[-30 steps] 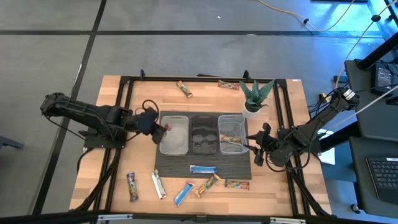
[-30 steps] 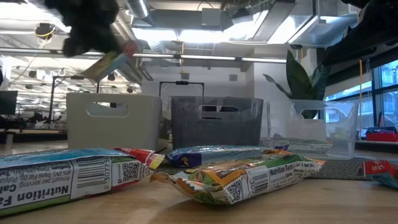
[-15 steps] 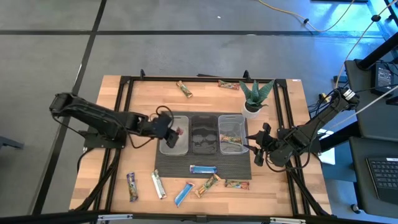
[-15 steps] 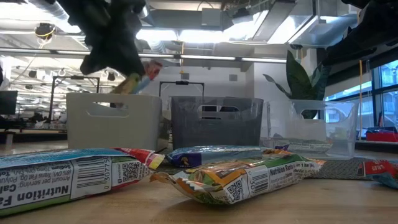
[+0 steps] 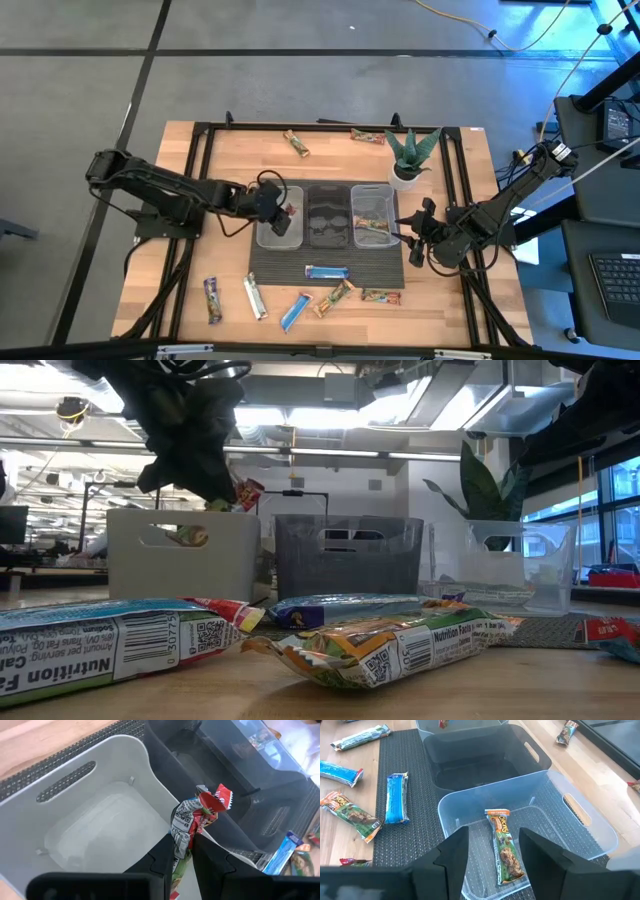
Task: Pick and place Granola Bars by type
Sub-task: Put the red granola bar into the gray bin, then put the blue granola bar into the black bin
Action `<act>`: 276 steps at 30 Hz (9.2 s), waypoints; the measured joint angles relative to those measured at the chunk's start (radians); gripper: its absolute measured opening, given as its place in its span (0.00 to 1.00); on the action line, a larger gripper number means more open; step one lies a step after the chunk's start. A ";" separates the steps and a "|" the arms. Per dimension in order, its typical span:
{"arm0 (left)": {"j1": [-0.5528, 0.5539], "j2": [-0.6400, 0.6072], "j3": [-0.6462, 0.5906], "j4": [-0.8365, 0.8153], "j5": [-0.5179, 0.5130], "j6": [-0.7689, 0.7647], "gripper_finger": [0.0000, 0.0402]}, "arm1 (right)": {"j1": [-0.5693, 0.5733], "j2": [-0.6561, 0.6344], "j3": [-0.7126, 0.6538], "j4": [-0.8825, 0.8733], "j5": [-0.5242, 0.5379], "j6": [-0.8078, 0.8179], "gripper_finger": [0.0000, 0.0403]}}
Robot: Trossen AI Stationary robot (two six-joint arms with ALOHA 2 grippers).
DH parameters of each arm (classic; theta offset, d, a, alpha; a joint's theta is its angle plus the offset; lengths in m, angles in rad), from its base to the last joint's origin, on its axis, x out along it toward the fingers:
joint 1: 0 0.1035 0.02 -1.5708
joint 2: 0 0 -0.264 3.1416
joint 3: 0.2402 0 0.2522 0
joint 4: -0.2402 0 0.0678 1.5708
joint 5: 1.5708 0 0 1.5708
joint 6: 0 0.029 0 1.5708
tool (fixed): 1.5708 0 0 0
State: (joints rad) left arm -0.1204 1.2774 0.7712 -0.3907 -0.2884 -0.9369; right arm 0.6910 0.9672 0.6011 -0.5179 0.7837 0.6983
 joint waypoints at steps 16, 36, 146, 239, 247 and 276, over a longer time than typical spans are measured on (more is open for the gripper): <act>0.000 0.000 0.000 0.000 0.002 -0.010 0.22 | 0.000 0.000 0.000 0.005 -0.001 0.028 0.44; 0.003 -0.001 0.000 -0.002 0.098 0.102 0.25 | -0.020 0.001 0.000 -0.009 0.010 -0.066 0.44; -0.192 -0.479 -0.509 0.898 0.055 0.741 0.25 | -0.262 0.996 0.541 0.346 -0.528 -0.373 0.58; -0.193 -0.479 -0.509 0.880 0.054 0.738 0.25 | -0.254 1.003 0.637 0.220 -0.602 -0.491 0.21; -0.193 -0.479 -0.509 0.880 0.055 0.738 0.25 | -0.252 1.002 0.768 -0.020 -0.612 -0.519 0.21; -0.193 -0.479 -0.509 0.857 0.055 0.670 0.25 | -0.435 0.999 1.090 -0.575 -0.230 0.032 0.21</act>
State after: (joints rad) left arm -0.3129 0.7986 0.2626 0.4664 -0.2337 -0.2672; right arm 0.2557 1.9660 1.6912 -1.0925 0.5534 0.7300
